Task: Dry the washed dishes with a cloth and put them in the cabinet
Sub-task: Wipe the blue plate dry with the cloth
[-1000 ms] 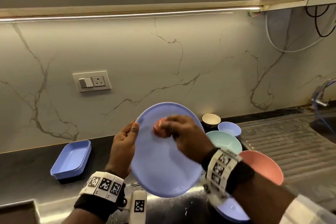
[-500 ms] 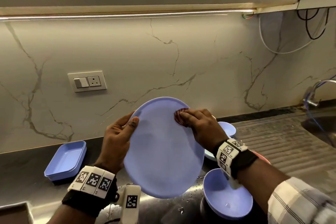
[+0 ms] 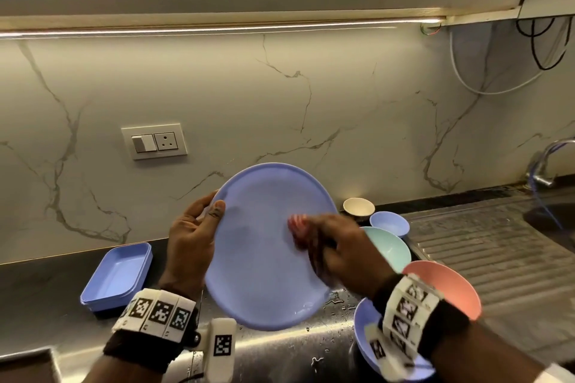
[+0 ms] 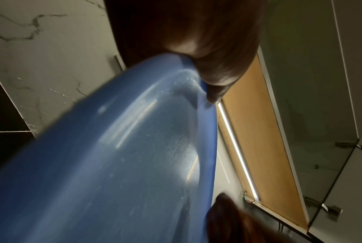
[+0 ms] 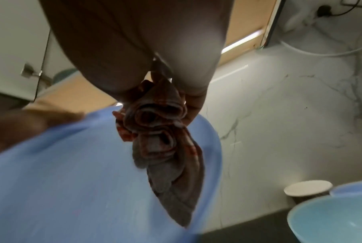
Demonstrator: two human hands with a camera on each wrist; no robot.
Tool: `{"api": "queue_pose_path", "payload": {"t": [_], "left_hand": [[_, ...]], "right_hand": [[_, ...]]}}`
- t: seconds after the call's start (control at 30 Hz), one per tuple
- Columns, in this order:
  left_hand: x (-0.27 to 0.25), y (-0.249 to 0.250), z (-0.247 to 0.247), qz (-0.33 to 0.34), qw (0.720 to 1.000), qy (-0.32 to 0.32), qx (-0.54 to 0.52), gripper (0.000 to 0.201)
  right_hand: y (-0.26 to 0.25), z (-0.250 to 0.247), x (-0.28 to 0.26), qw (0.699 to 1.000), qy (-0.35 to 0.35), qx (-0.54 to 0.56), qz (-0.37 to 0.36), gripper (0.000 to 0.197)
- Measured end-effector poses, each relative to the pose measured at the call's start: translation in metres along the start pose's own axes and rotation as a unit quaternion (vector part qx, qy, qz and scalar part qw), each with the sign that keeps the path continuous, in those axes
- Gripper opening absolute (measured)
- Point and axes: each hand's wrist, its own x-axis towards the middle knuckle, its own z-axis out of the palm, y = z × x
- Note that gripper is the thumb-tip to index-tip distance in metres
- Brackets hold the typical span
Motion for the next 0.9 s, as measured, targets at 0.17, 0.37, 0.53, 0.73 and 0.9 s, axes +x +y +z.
{"api": "queue_pose_path", "payload": {"t": [0.17,0.37,0.53,0.73,0.9], "left_hand": [[-0.005,0.001,0.008,-0.002,0.999,-0.034,0.012,0.025],[0.0,0.002,0.012,0.0,0.999,-0.014,-0.043,0.025],[0.004,0.004,0.012,0.013,1.0,-0.013,-0.012,0.022],[0.007,0.002,0.015,0.01,1.0,-0.023,-0.015,0.022],[0.0,-0.003,0.023,0.012,0.998,-0.053,-0.013,0.021]], "right_hand": [[0.023,-0.005,0.051,0.986,0.048,-0.158,0.028,0.043],[0.007,0.057,0.003,0.993,-0.022,-0.103,-0.048,0.05],[-0.02,0.078,-0.054,0.983,-0.132,-0.104,-0.075,0.045],[-0.007,0.03,0.036,0.995,0.017,-0.064,-0.078,0.043],[-0.011,0.026,0.069,0.983,0.015,-0.182,-0.034,0.042]]}}
